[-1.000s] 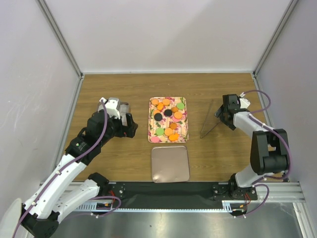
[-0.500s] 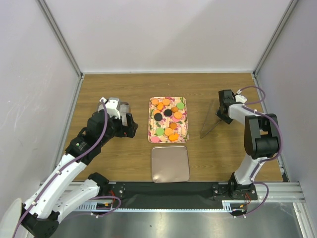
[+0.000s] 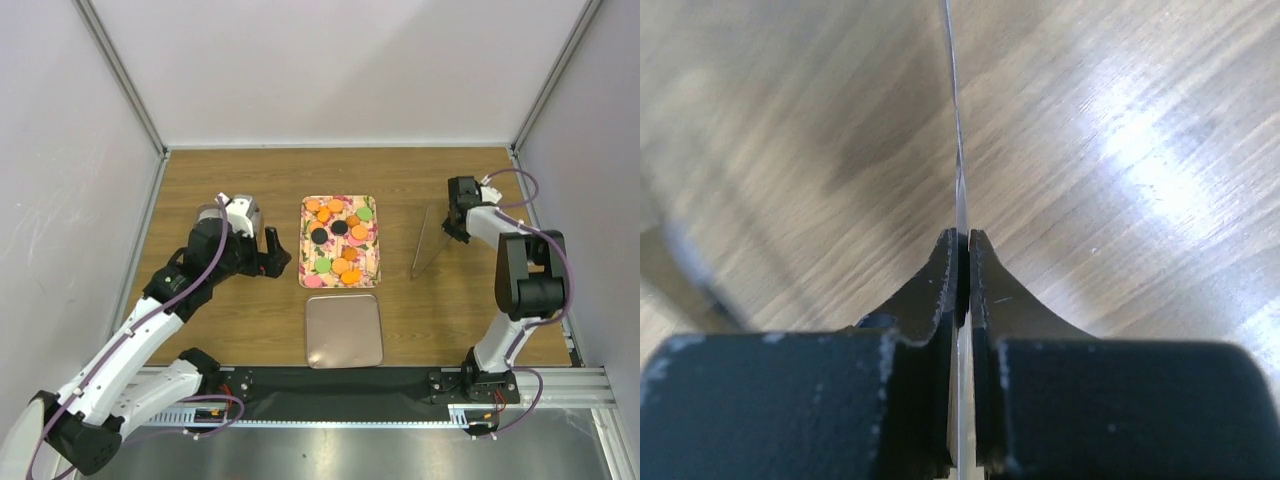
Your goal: Pack the cookies
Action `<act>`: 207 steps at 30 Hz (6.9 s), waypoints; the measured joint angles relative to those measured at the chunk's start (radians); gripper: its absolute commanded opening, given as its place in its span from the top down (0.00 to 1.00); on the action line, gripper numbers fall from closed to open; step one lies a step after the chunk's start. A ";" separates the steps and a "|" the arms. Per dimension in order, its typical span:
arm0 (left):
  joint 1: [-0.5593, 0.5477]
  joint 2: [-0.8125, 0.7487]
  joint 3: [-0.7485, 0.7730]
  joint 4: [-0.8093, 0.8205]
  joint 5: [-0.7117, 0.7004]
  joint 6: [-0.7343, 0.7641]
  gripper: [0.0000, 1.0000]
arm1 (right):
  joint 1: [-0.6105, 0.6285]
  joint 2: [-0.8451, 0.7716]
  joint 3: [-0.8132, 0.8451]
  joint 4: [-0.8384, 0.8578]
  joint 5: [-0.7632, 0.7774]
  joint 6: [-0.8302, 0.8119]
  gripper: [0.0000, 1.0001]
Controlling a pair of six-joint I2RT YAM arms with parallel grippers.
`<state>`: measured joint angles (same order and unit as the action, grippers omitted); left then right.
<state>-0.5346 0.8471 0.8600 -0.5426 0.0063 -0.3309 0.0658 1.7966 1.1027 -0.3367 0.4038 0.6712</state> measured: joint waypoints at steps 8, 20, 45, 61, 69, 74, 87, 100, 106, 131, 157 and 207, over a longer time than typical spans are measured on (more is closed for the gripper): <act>0.000 0.040 -0.026 0.204 0.212 -0.169 0.00 | 0.028 -0.291 0.004 0.065 -0.268 -0.008 1.00; 0.000 0.191 -0.056 0.585 0.426 -0.377 0.00 | 0.369 -0.395 0.005 0.433 -0.593 0.199 1.00; 0.000 0.292 0.036 0.931 0.610 -0.629 0.00 | 0.539 -0.395 -0.154 1.107 -0.549 0.481 1.00; 0.001 0.298 -0.014 1.062 0.653 -0.742 0.08 | 0.588 -0.395 -0.193 1.215 -0.481 0.513 1.00; 0.001 0.298 -0.025 1.057 0.652 -0.734 0.18 | 0.616 -0.395 -0.220 1.252 -0.436 0.515 1.00; 0.001 0.294 -0.025 1.054 0.644 -0.724 0.22 | 0.629 -0.395 -0.237 1.268 -0.406 0.515 1.00; 0.001 0.290 -0.025 1.055 0.634 -0.715 0.29 | 0.631 -0.395 -0.303 1.383 -0.362 0.534 1.00; 0.001 0.292 -0.024 1.049 0.642 -0.706 0.24 | 0.603 -0.392 -0.303 1.415 -0.355 0.571 1.00; 0.001 0.304 -0.020 1.048 0.664 -0.700 0.30 | 0.595 -0.384 -0.303 1.420 -0.364 0.579 1.00; 0.001 0.275 0.013 0.902 0.648 -0.610 0.46 | 0.619 -0.432 -0.316 1.378 -0.333 0.502 0.85; 0.005 0.276 0.027 0.845 0.636 -0.576 0.43 | 0.584 -0.441 -0.381 1.431 -0.349 0.517 1.00; 0.039 0.296 0.034 0.809 0.767 -0.583 0.42 | 0.549 -0.269 -0.288 1.624 -0.560 0.581 0.73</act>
<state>-0.4961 1.1431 0.8944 0.2665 0.7734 -0.9142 0.6144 1.5280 0.8143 1.2869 -0.1562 1.2522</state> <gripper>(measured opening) 0.591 0.187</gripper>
